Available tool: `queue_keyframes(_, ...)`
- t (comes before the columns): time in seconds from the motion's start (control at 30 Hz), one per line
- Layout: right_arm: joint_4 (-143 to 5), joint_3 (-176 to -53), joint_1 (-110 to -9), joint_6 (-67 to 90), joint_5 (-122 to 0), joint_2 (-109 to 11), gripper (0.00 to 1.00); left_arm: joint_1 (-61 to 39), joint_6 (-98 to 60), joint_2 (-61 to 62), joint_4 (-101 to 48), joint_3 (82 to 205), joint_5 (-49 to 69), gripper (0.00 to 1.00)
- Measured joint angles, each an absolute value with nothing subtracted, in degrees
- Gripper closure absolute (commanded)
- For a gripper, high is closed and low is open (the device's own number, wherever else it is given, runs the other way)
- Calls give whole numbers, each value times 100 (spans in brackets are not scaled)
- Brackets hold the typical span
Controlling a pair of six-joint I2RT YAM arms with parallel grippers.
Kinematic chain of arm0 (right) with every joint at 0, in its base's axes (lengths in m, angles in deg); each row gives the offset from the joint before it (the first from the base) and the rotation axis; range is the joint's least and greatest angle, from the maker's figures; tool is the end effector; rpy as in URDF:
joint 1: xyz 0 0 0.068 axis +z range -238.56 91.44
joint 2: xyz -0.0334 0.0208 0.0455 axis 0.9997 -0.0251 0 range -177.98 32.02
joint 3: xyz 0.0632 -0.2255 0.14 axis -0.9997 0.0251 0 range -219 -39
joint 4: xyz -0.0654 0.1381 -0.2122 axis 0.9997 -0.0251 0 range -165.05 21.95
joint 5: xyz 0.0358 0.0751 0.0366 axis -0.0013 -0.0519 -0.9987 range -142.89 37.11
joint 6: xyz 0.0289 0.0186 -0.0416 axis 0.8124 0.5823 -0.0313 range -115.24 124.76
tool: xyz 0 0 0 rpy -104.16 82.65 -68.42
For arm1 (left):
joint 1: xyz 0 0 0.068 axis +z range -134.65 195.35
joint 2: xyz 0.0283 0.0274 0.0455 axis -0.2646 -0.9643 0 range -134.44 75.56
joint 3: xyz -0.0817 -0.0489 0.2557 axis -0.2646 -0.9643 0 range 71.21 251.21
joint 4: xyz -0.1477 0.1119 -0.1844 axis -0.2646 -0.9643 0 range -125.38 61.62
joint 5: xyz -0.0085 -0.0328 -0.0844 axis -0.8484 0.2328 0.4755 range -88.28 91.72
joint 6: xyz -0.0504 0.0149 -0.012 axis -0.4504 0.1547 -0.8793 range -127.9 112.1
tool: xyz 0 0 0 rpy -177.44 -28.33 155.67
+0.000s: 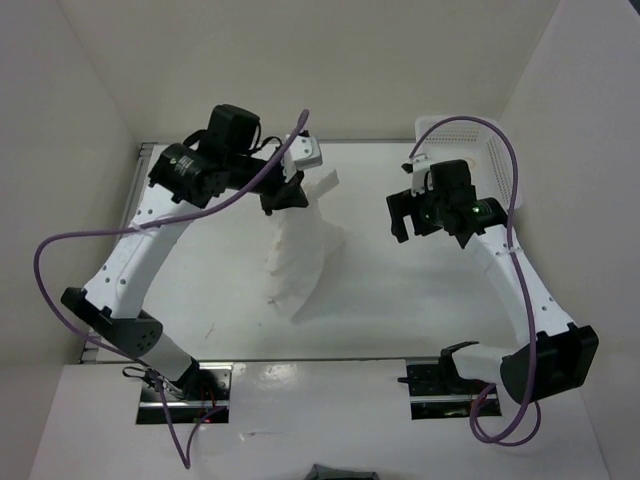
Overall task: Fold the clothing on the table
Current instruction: Flatten the skirt out
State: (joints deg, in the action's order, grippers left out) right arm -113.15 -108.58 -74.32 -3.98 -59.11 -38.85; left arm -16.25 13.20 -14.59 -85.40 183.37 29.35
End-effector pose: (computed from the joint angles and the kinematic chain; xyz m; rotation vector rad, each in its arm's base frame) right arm 0.2464 0.0665 0.3382 -0.5249 2.3229 0.1748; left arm 0.2570 -0.1774 0.4644 1.2020 1.8062 -0.6295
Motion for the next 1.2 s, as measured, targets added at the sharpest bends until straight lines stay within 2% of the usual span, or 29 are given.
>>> queue_keyframes(0.13,-11294,-10848,-7474,-384,-5924,-3769,2,-1625,2048,-1269,-9425,19023,4055,100)
queue_keyframes(0.2,-11274,-10826,-7511,-384,-5935,-3754,2,-1546,2227,-1019,-9576,18949,4341,100)
queue_keyframes(0.4,-11221,-10729,-7624,-382,-6011,-3754,2,-934,2306,242,-9180,17334,4496,100)
queue_keyframes(0.53,-11217,-10727,-7624,-387,-6153,-3767,2,-499,2179,559,-8769,16149,4350,100)
queue_keyframes(0.8,-11219,-10983,-7474,-411,-6392,-4477,2,705,1687,-479,-7659,14901,3537,100)
queue_keyframes(1.2,-11171,-11757,-6354,-406,-6180,-6258,3,1492,721,-2023,-6546,14796,2033,100)
